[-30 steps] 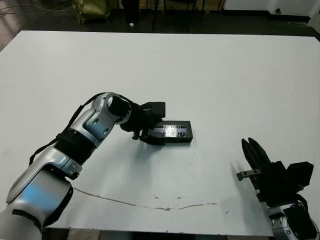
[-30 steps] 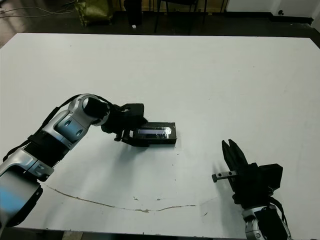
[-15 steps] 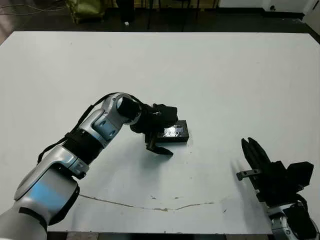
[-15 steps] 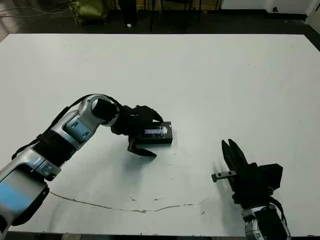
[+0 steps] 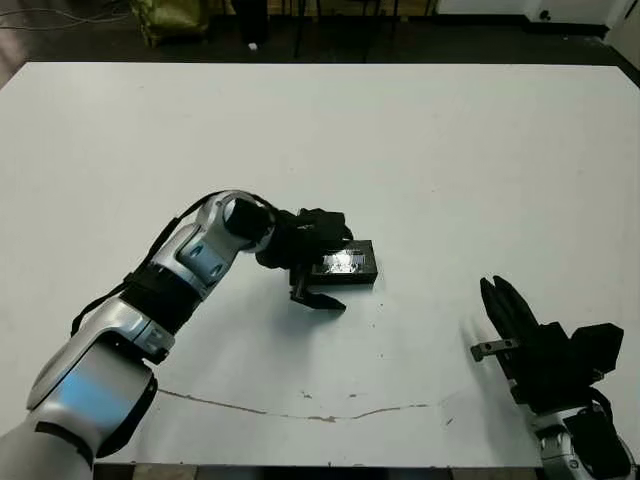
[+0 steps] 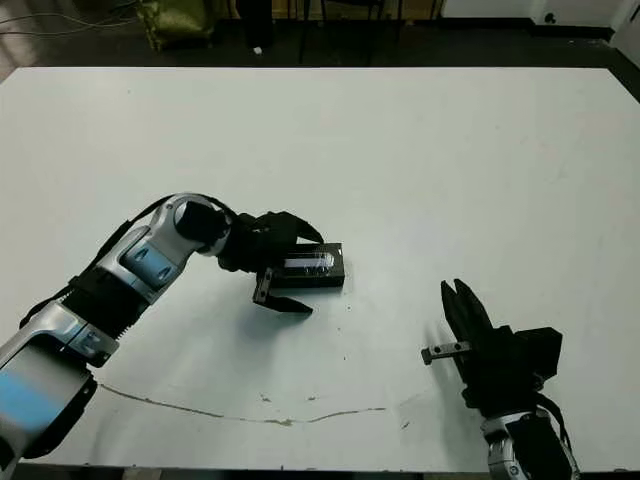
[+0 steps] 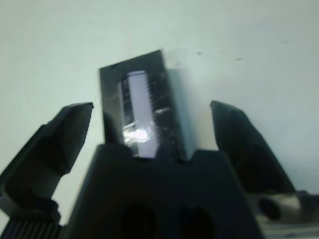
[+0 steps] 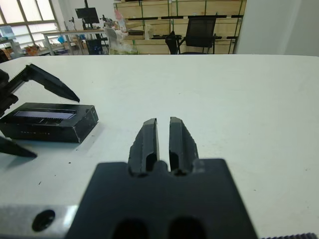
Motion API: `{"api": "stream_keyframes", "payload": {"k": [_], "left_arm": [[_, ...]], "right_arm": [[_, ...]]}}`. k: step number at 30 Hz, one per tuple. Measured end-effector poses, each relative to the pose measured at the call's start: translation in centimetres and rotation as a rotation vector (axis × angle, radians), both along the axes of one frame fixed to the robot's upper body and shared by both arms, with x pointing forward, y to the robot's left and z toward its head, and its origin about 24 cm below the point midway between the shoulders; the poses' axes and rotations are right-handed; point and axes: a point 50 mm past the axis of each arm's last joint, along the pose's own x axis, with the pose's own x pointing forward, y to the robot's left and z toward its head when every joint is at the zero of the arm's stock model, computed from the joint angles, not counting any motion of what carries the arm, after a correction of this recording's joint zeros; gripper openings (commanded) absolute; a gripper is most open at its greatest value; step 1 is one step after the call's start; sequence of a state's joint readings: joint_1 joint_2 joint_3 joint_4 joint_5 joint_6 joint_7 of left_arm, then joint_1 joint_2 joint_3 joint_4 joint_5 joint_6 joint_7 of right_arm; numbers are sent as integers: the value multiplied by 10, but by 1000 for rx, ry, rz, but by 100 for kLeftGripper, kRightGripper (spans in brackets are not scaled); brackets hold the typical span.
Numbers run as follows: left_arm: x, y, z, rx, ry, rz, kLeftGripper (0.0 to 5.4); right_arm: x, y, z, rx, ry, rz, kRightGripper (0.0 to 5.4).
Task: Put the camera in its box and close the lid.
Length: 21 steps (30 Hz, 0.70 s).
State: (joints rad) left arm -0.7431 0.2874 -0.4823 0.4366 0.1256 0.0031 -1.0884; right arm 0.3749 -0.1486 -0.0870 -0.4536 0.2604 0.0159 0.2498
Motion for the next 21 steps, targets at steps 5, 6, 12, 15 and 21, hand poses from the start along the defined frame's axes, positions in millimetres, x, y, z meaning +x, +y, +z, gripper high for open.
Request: {"api": "stream_keyframes", "payload": {"k": [5, 6, 12, 15, 21], "left_arm": [[-1, 11, 0, -79, -19, 76, 538], [-1, 13, -1, -100, -12, 89, 538], [-1, 20, 8, -212, -24, 119, 538], [-1, 21, 14, -257, -33, 121, 538], [-2, 26, 25, -380, 20, 82, 538]], "right_arm": [[0, 0, 0, -2, -17, 10, 0], [0, 1, 0, -2, -16, 11, 0], [0, 1, -1, 3, -7, 1, 0], [0, 2, -1, 5, -5, 1, 0], [0, 2, -3, 5, -10, 10, 0]]}}
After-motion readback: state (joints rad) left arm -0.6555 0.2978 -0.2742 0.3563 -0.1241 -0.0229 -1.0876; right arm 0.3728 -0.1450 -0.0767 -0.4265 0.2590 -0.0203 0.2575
